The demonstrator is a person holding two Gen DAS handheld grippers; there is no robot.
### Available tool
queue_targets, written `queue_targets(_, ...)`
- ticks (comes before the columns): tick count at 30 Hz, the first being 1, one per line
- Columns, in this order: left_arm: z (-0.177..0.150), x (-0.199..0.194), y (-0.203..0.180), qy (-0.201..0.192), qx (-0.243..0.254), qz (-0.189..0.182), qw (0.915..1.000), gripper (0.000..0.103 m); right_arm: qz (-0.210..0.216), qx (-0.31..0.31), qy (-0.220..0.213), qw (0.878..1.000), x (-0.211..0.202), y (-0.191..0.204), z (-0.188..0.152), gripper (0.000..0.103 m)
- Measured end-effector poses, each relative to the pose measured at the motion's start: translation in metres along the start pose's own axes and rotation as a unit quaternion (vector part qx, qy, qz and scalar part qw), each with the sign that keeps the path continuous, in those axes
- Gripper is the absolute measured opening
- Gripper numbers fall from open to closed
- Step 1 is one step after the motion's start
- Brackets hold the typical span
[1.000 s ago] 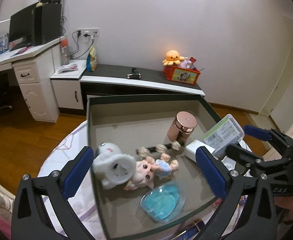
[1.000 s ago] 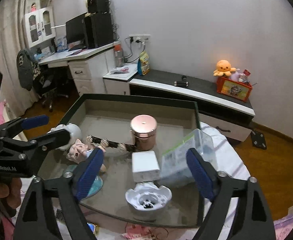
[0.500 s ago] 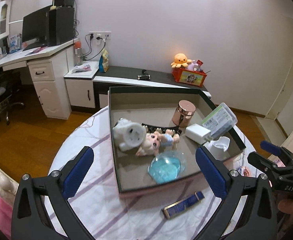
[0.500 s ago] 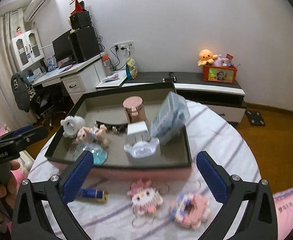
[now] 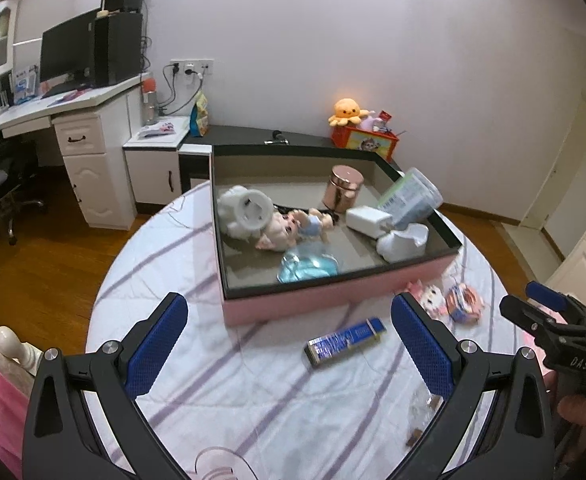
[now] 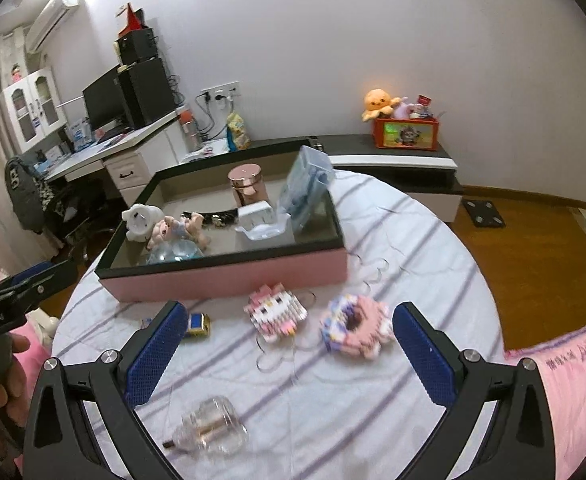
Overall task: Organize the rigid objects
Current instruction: 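Move both tools back toward the blue box and pink block figure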
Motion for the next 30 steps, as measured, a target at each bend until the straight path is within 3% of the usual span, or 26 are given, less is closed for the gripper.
queue_targets(8,-0.017,-0.007,-0.010,0.016,0.021,-0.021,0.9994,0.103,-0.029,0.028,-0.005,0.999,-0.025,-0.001,-0.021,0.103)
queue_targets(14,-0.025,-0.015,-0.016,0.011,0.020,-0.017,0.9996,0.103,-0.028,0.025,-0.004,0.999,-0.033,-0.007,-0.030,0.103)
queue_targets(30,-0.047,-0.020,-0.034,-0.006,-0.015,0.063,0.9979,0.103,0.055,-0.003,-0.011,0.998,-0.010,-0.030,-0.030,0.103)
Point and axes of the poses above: each gripper's, at about its wrist camera, not at the fingertips, and x roughly the way its jaws point, y to its left, z to its top, the point moved 2 cm from there along x, roughly the way its jaws point, and after that the axes turned 11 degrees about -x, right-handed, at the moved point
